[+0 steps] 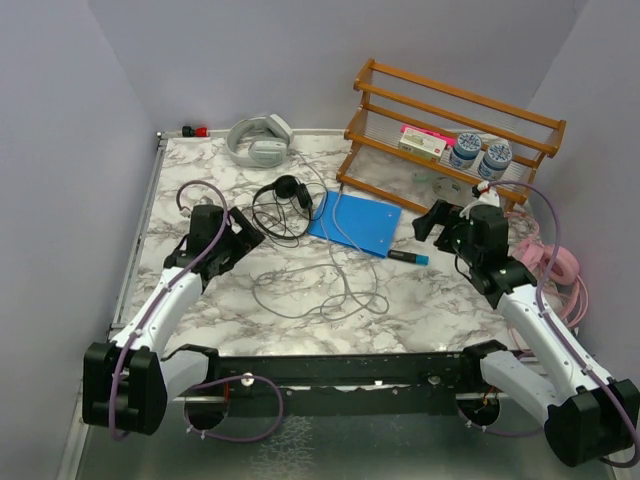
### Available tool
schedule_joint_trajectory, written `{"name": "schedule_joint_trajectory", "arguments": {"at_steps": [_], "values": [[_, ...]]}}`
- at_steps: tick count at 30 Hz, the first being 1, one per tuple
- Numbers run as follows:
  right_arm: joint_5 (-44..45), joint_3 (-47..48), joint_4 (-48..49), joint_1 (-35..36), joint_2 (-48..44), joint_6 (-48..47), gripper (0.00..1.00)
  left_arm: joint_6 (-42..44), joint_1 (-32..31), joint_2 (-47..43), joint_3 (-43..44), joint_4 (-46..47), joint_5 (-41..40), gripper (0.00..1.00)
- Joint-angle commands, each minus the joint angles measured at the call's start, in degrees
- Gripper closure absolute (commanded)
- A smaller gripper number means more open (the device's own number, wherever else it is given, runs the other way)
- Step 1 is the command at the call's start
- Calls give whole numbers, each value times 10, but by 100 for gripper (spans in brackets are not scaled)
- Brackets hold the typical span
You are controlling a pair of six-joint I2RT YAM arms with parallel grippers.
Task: Wrap the headphones
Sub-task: Pick up the headphones from the center of the board.
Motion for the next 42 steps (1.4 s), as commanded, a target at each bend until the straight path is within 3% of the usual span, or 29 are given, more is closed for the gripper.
{"name": "schedule_joint_trajectory", "arguments": {"at_steps": [1, 12, 19, 24, 28, 29, 41, 42], "values": [[-7, -19, 43, -2, -6, -16, 0, 9, 1, 11, 48, 39, -50, 1], [3, -21, 43, 0, -3, -23, 0, -37, 0, 76, 90, 104, -59, 12], [4, -18, 44, 3, -1, -21, 0, -54, -1, 132, 141, 68, -170, 24], [14, -14, 39, 10, 3, -21, 0, -6, 5, 202, 196, 64, -182, 28], [17, -11, 36, 21, 10, -24, 0, 86, 2, 284, 238, 96, -106, 27], [20, -11, 33, 25, 13, -24, 1, 104, 2, 308, 257, 89, -98, 31], [27, -3, 15, 40, 24, -25, 1, 188, -53, 457, 381, 17, -257, 41], [27, -4, 15, 39, 24, -25, 1, 194, -58, 468, 389, 9, -273, 48]]}}
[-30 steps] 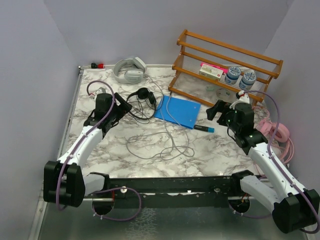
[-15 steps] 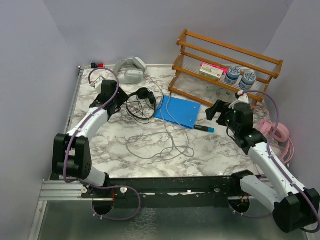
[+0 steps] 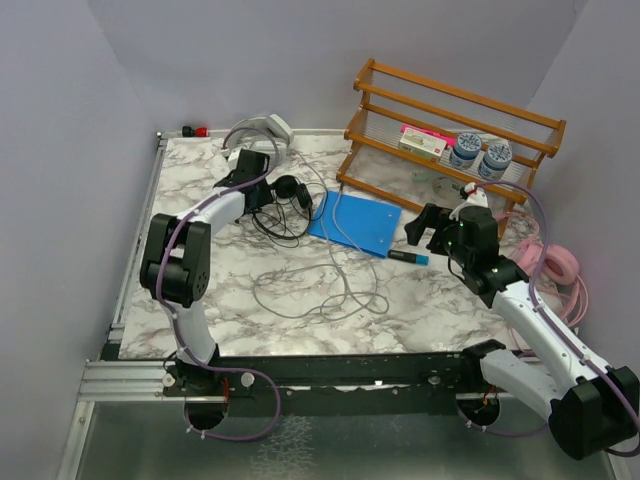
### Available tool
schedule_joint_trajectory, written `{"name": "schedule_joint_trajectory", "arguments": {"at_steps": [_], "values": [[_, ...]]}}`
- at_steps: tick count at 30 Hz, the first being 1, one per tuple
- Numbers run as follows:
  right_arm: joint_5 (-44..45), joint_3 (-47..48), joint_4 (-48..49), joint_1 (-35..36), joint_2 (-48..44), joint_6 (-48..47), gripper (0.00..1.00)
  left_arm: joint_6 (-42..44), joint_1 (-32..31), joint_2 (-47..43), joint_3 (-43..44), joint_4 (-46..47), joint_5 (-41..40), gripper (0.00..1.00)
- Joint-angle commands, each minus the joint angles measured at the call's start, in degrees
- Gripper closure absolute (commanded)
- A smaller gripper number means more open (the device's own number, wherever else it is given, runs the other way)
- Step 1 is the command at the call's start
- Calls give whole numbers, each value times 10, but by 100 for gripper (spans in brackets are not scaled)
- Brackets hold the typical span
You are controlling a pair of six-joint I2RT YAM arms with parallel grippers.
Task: Wrap the headphones
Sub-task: Pick up the headphones from the center of the board.
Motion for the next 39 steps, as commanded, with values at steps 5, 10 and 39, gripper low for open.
{"name": "schedule_joint_trajectory", "arguments": {"at_steps": [5, 10, 39], "values": [[10, 12, -11, 4, 2, -9, 1, 22, -41, 68, 74, -91, -206, 100], [-19, 23, -15, 4, 1, -15, 1, 36, -121, 22, 115, -146, -438, 100], [-427, 100, 146, 4, -12, -56, 3, 261, -340, -291, 118, -253, -74, 100]]}}
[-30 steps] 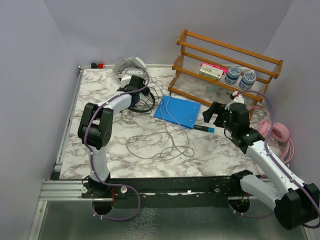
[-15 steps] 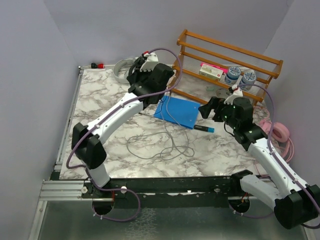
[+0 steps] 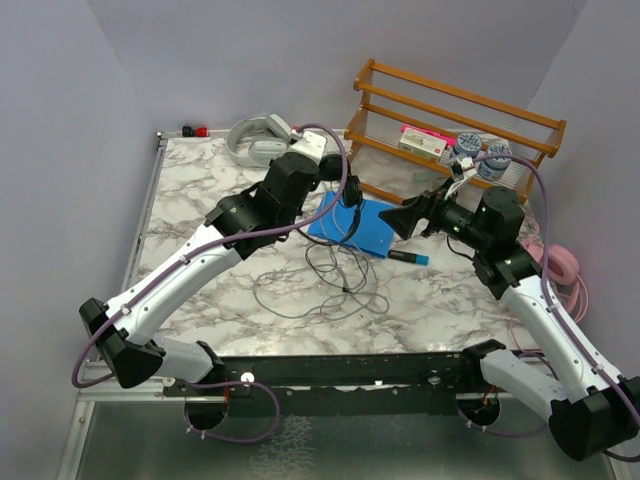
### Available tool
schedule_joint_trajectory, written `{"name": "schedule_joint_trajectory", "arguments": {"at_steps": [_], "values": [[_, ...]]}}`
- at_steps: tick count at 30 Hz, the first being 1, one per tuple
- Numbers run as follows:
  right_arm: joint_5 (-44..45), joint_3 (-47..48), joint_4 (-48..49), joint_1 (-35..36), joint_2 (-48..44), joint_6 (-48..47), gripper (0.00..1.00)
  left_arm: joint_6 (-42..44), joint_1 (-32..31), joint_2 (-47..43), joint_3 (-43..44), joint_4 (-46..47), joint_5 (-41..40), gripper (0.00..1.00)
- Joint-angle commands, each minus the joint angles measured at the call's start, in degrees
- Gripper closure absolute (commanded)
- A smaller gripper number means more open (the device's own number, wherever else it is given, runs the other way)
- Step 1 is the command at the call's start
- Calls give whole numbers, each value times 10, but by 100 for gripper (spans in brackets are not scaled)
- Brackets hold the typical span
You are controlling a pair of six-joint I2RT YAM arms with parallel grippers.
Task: Wrap the headphones
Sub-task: Pick up the headphones from the center of the board.
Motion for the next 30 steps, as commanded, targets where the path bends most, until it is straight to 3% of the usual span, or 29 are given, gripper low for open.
{"name": "schedule_joint_trajectory", "arguments": {"at_steps": [1, 4, 10, 15, 22, 30], "values": [[-114, 3, 54, 4, -9, -13, 3, -16, 0, -11, -38, 0, 172, 100], [-146, 19, 57, 4, 9, -5, 0, -16, 0, -7, -50, 3, 203, 100], [-137, 80, -32, 12, 81, -43, 0, -2, 0, 3, -52, 5, 251, 100], [8, 136, -124, 116, 119, -175, 0, 50, 0, 0, -53, 1, 386, 100], [75, 121, -119, 178, 126, -255, 0, 89, 0, -2, -41, -33, 386, 100], [67, 128, -145, 206, 148, -270, 24, 107, 0, -33, -35, -35, 444, 96]]}}
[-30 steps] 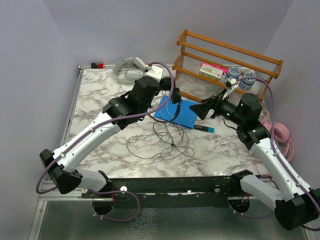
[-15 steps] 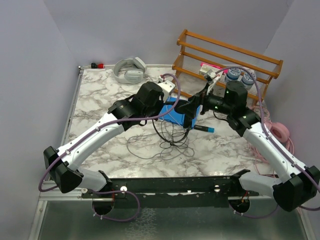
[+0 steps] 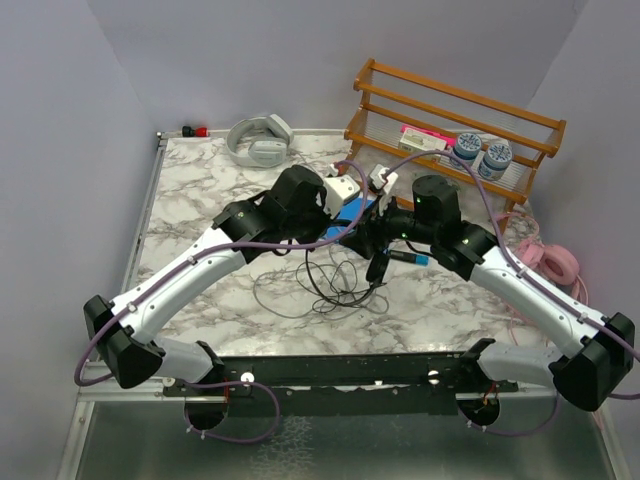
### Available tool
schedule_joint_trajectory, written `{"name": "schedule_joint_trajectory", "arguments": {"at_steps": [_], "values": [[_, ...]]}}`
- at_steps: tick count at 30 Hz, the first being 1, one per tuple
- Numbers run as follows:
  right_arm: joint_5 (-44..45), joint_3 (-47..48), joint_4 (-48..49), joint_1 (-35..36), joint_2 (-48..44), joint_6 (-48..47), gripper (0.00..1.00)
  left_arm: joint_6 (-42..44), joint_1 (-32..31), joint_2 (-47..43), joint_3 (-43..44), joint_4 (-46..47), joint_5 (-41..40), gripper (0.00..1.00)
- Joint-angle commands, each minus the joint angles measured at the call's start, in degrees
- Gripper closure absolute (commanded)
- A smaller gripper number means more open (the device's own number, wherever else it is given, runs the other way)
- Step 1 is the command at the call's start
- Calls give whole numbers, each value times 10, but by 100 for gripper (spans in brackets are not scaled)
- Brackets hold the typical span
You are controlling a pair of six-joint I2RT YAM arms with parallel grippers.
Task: Wrap the headphones
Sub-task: Pick up the headphones from the center of the board.
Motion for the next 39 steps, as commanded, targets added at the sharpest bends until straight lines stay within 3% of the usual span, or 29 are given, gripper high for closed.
{"name": "schedule_joint_trajectory", "arguments": {"at_steps": [1, 6, 9, 13, 16, 18, 21, 30, 37, 39], "values": [[21, 8, -28, 12, 8, -23, 28, 14, 0, -31, 28, 5, 61, 96], [25, 2, -15, 15, -3, -21, 52, 14, -1, -33, 32, 1, 63, 94], [33, -4, -8, 16, -12, -14, 70, 0, 0, -36, 30, 1, 49, 72], [73, -18, 14, 16, -20, 10, 78, -36, 0, -54, 24, 15, 15, 56], [127, -34, 38, 16, -23, 49, 88, -83, -1, -78, 11, 20, -64, 36], [160, -46, 59, 16, -23, 77, 93, -115, 0, -99, -6, 17, -118, 3], [192, -55, 80, 16, -10, 112, 93, -173, 0, -134, -47, 13, -181, 1], [231, -43, 107, 16, 52, 170, 93, -399, 1, -147, -175, 29, -198, 1], [226, -40, 108, 16, 73, 162, 92, -441, 1, -115, -180, 55, -214, 10], [224, -44, 109, 16, 73, 163, 92, -438, 0, -100, -177, 60, -224, 18]]}}
